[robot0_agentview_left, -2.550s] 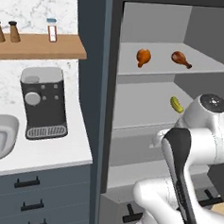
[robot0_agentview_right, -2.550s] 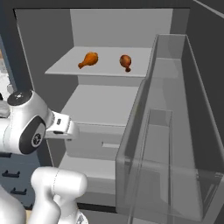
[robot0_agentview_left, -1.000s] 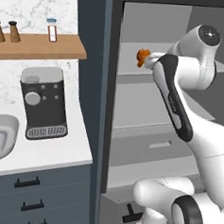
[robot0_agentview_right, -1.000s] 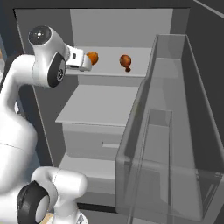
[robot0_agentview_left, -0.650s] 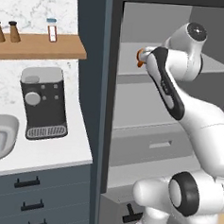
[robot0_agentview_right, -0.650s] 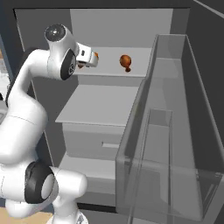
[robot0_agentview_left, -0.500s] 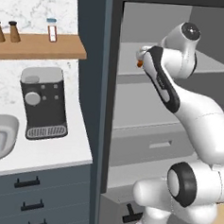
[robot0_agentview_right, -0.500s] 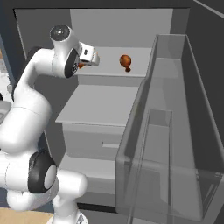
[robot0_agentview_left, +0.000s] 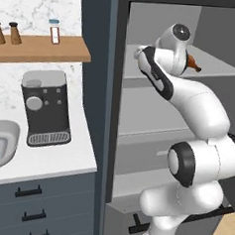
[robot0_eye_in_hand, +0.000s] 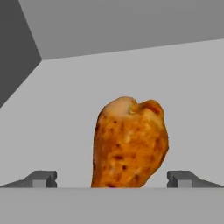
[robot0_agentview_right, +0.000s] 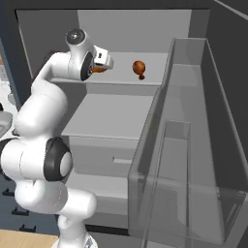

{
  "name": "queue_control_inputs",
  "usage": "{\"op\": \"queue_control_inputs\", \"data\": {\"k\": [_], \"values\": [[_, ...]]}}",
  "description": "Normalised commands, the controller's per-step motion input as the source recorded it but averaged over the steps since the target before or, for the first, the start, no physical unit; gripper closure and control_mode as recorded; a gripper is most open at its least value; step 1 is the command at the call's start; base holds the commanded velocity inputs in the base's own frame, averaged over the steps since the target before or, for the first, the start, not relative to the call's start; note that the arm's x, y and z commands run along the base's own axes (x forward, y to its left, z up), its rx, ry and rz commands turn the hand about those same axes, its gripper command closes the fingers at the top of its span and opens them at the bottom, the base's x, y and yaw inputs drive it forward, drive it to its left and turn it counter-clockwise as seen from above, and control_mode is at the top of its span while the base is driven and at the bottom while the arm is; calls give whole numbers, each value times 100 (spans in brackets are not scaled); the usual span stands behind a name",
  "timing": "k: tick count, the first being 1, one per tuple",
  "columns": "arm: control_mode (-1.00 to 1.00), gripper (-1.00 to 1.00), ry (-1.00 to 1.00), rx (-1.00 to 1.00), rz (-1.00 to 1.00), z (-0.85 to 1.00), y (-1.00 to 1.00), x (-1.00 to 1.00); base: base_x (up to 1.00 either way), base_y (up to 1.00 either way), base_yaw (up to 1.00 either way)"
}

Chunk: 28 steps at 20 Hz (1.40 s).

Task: Place one cucumber and one chicken drumstick in each tupperware on the nearby counter, to pack two identical lunches.

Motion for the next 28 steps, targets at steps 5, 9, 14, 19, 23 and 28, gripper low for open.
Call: {"op": "queue_control_inputs", "data": {"k": [5,9,14,19,23,28], "values": [[-100,-100,5,0,-8,-38,-4,64,0,0,0],[-100,100,9,-3,-4,-55,0,54,0,0,0],[-100,100,-15,0,1,-2,-17,-42,0,0,0],[-100,100,-10,0,0,-11,-45,-100,0,0,0],[-100,100,-2,-1,0,-23,-43,-100,0,0,0],[-100,100,0,0,0,46,-7,-100,0,0,0]]}}
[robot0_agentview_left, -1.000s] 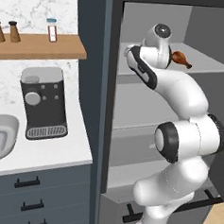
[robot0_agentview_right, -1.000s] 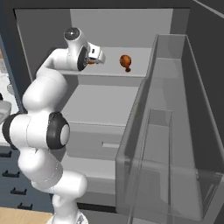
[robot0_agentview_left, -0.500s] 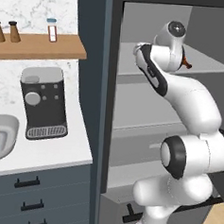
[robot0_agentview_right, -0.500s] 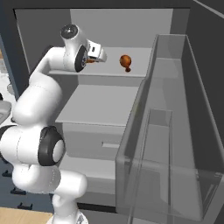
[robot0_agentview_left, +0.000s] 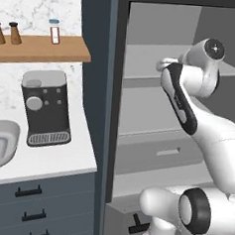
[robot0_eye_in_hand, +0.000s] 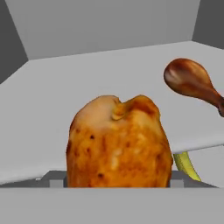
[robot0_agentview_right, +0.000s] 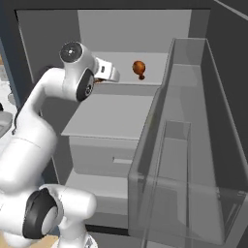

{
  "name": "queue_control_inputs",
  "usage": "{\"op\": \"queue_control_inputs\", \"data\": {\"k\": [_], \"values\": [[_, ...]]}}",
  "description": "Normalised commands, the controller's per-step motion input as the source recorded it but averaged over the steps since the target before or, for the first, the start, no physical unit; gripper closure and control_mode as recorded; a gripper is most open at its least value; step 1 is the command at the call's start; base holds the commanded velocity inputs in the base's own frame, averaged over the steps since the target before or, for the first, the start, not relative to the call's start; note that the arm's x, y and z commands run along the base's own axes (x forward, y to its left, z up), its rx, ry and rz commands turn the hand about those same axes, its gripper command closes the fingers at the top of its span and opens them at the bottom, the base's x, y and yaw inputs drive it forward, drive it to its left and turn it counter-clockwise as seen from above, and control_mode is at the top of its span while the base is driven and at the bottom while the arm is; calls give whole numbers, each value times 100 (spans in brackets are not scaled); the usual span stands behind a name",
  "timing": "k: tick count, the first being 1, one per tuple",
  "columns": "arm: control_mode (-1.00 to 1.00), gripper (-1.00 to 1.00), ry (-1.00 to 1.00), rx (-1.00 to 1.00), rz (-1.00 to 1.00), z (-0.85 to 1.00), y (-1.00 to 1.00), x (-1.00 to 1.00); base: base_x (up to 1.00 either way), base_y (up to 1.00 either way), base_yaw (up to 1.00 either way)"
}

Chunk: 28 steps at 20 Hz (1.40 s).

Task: Place one cucumber and one chicken drumstick in each tupperware on the nearby counter, to pack two identical lunches.

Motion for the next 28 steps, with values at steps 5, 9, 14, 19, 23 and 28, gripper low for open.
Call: {"op": "queue_control_inputs", "data": {"k": [5,9,14,19,23,28], "values": [[-100,100,16,-13,0,6,5,-100,0,0,0],[-100,100,25,-19,0,-40,0,-100,0,0,0],[-100,100,21,-18,0,-50,0,-100,0,0,0],[-100,100,17,-19,0,-69,3,-100,0,0,0],[100,100,0,0,0,0,0,0,-100,29,5],[100,100,0,0,0,0,0,0,-100,84,13]]}}
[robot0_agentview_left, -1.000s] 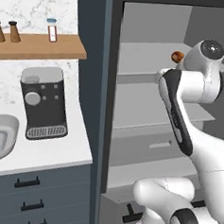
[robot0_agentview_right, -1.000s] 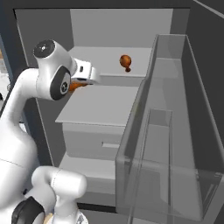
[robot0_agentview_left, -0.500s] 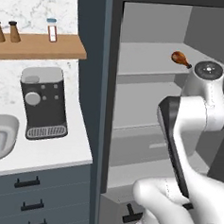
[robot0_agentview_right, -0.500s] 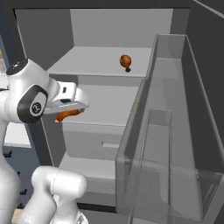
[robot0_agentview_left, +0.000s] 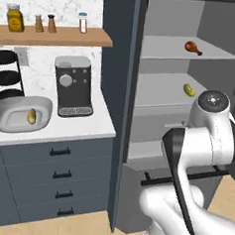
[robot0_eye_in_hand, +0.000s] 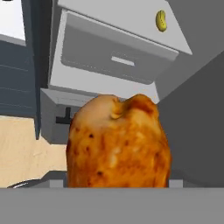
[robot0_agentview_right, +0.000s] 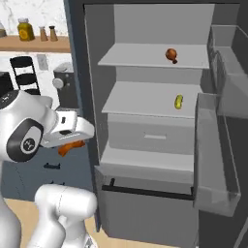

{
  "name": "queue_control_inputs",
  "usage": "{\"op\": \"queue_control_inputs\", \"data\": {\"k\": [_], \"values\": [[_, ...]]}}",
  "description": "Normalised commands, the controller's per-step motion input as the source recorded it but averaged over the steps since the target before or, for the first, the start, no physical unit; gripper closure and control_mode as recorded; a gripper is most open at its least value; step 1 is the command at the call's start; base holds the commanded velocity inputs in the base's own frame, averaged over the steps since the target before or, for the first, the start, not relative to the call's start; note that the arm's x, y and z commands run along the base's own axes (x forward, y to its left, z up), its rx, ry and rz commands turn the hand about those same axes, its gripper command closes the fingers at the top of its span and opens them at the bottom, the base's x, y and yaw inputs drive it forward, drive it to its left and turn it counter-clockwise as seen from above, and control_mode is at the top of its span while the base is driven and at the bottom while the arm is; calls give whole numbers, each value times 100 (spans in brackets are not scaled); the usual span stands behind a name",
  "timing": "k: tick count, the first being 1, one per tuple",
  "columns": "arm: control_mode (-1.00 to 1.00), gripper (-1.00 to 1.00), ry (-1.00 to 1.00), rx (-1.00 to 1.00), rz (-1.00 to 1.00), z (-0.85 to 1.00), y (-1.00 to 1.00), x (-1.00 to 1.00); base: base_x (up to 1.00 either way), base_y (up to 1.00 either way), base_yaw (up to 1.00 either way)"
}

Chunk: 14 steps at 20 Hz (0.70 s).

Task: Place one cucumber and one chicken drumstick in each tupperware on the nearby counter, to pack two identical lunches.

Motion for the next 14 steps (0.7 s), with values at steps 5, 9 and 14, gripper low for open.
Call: {"op": "queue_control_inputs", "data": {"k": [5,9,14], "values": [[100,100,0,0,0,0,0,0,-24,100,7],[100,100,0,0,0,0,0,0,72,100,0],[100,100,0,0,0,0,0,0,100,100,0]]}}
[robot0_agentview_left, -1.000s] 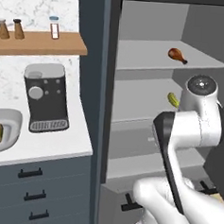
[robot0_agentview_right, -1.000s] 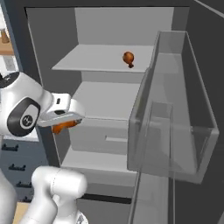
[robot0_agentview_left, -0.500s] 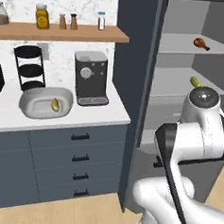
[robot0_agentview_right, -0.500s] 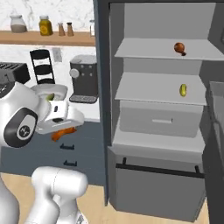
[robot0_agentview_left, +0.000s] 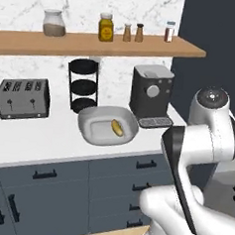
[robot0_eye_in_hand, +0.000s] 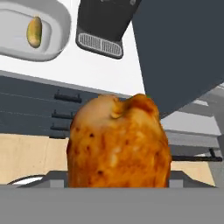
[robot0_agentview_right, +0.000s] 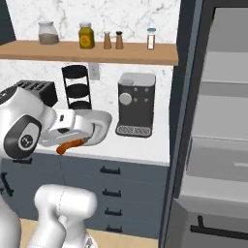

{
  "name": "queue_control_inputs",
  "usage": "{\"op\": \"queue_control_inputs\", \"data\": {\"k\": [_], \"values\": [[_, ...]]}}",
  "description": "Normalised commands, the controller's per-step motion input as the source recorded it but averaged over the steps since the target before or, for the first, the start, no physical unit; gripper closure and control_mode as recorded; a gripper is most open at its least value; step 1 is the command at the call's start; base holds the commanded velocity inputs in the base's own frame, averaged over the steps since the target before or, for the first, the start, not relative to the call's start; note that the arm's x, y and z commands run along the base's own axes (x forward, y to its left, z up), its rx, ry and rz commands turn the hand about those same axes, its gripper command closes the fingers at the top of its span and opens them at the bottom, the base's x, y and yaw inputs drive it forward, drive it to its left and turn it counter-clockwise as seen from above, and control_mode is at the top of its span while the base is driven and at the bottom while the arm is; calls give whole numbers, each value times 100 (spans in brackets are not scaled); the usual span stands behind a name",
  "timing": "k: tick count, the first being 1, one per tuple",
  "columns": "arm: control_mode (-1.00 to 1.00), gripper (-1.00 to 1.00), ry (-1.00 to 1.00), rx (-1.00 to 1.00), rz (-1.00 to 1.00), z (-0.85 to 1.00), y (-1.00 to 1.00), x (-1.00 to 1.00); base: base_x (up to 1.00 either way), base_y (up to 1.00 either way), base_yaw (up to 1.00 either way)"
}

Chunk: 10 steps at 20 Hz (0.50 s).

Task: Place one cucumber and one chicken drumstick in each tupperware on the nearby counter, to pack two identical lunches.

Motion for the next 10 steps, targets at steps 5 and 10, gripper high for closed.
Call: {"op": "queue_control_inputs", "data": {"k": [5,10], "values": [[100,100,0,0,0,0,0,0,100,100,0],[-100,100,3,0,0,-8,6,17,79,63,0]]}}
